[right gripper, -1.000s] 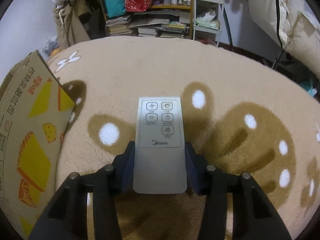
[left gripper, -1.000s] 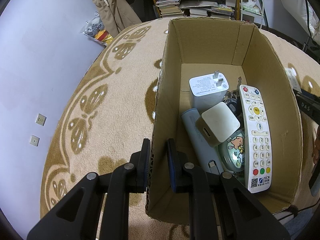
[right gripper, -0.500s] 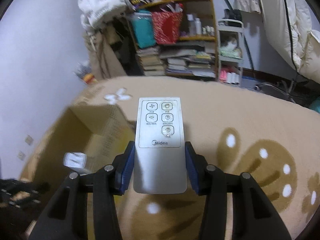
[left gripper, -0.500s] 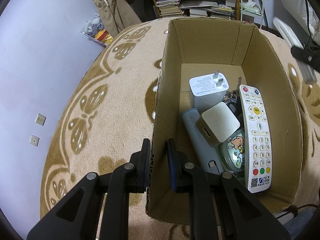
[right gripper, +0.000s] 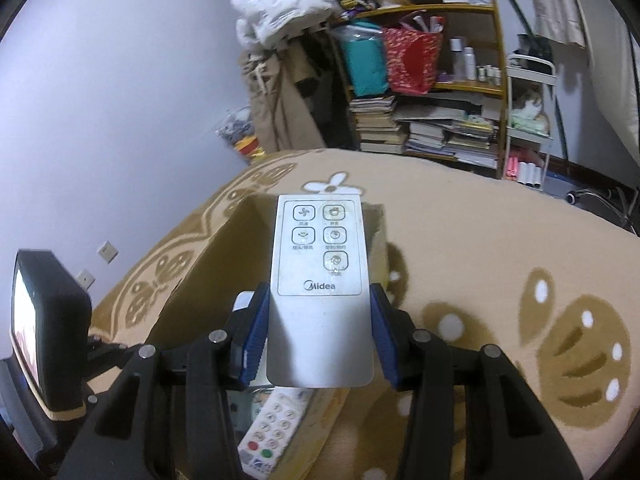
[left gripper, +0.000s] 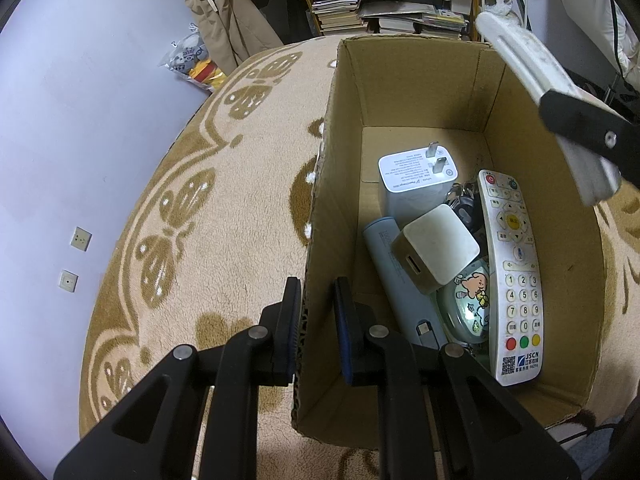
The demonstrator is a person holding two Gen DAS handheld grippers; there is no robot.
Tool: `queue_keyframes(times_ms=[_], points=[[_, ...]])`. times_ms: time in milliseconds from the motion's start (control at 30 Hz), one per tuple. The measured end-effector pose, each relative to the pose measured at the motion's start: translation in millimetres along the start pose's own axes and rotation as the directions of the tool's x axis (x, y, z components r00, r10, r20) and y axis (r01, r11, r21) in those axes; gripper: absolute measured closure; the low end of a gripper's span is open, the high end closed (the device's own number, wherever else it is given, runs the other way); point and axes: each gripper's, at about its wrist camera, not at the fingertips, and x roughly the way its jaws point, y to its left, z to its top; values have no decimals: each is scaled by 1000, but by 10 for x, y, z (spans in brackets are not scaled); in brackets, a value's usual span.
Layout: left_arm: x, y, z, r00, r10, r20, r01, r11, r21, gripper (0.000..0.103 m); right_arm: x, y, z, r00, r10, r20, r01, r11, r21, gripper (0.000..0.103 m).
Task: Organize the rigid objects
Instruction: 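Carry the small white remote with the right tool into the box and release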
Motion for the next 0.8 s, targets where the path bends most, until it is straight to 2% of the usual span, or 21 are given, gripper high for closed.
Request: queue_keyframes(times_ms=[200,800], points=[[8,8,5,1000,-1,-2,1,1000,-3,87,32,114,-92,999,29,14,-29,1000,-5,52],[2,1,22,1000,2,-6,-2,1000,0,86,110,169,-179,997,53,-55,-54,998,-27,51]])
